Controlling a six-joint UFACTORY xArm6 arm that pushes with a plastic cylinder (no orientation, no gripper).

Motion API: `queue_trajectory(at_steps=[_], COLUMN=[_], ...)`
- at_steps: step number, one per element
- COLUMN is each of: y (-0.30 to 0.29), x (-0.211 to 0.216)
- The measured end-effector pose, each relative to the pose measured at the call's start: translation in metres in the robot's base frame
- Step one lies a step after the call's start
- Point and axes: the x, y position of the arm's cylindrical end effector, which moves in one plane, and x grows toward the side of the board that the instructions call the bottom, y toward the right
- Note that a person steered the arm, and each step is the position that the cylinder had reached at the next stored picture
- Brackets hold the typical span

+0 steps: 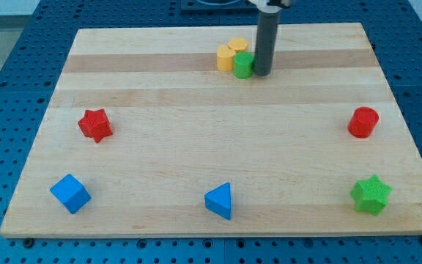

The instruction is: Place your hand at the bottom right corner of the board

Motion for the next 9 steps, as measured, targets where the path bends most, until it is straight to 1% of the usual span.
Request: queue_trajectory(at_steps=[1,2,4,5,6,7,8,9], y=[0.000,0.069,0.251,0.276,0.278,0.278,0.274,0.273], x=[-0.001,0.000,0.022,0.029,0.050,0.180,0.274,0.279])
